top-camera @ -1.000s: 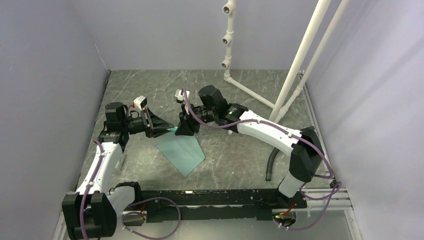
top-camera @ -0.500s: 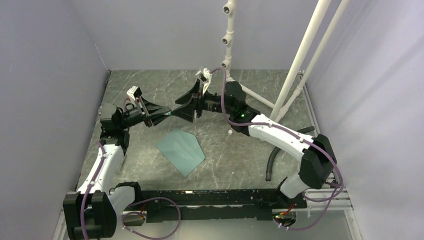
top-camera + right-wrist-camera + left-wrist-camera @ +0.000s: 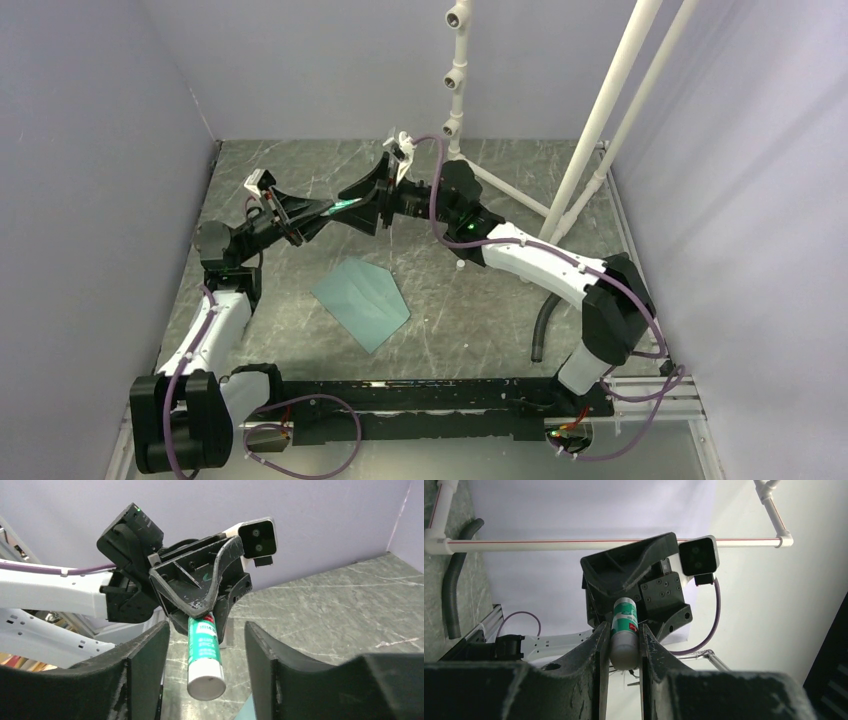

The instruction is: Place the letter into the envelope and seal it

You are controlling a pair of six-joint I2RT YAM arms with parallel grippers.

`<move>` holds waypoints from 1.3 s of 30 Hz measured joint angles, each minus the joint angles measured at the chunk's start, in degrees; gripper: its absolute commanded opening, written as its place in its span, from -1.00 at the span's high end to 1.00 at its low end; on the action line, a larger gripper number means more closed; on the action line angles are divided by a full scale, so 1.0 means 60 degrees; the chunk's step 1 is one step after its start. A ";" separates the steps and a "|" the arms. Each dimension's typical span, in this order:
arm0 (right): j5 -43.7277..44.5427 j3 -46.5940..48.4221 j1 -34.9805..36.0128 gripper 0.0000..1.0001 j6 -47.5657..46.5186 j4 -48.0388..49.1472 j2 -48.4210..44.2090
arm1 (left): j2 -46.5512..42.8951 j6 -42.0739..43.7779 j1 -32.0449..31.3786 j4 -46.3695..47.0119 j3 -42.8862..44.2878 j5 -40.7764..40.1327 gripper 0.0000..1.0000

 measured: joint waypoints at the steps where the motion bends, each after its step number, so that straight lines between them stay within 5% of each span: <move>1: -0.0062 0.0102 0.0000 0.18 -0.0069 -0.0044 0.0058 | 0.0004 -0.0029 0.0000 0.0076 0.0004 0.0000 0.95; 6: -0.0579 0.0605 0.0000 0.46 -0.0335 -0.0379 0.0193 | 0.0087 -0.0193 0.0000 0.0226 0.0084 0.0026 0.95; 10: -0.0878 0.0801 -0.0055 0.09 -0.0481 -0.0619 0.0222 | 0.0087 -0.0215 -0.0007 0.0291 0.0135 0.0033 0.95; 13: -0.1107 0.0892 -0.0033 0.03 -0.0608 -0.0849 0.0222 | 0.0113 -0.0219 -0.0011 0.0295 0.0135 0.0011 0.95; 17: -0.1213 0.0980 -0.0025 0.39 -0.0838 -0.1169 0.0229 | 0.0117 -0.0219 -0.0011 0.0295 0.0149 0.0055 0.95; 22: -0.1228 0.1027 -0.0087 0.58 -0.0867 -0.1228 0.0273 | 0.0117 -0.0219 -0.0044 0.0364 0.0186 0.0120 0.95; 26: -0.1239 0.1118 -0.0091 0.24 -0.0874 -0.1300 0.0302 | 0.0117 -0.0219 -0.0051 0.0401 0.0186 0.0106 0.95; 30: -0.1297 0.1158 -0.0058 0.22 -0.0882 -0.1337 0.0317 | 0.0117 -0.0219 -0.0069 0.0430 0.0244 0.0062 0.95; 39: -0.1701 0.1592 -0.0127 0.70 -0.0776 -0.1351 0.0561 | 0.0120 -0.0222 -0.0109 0.0572 0.0353 0.0066 0.95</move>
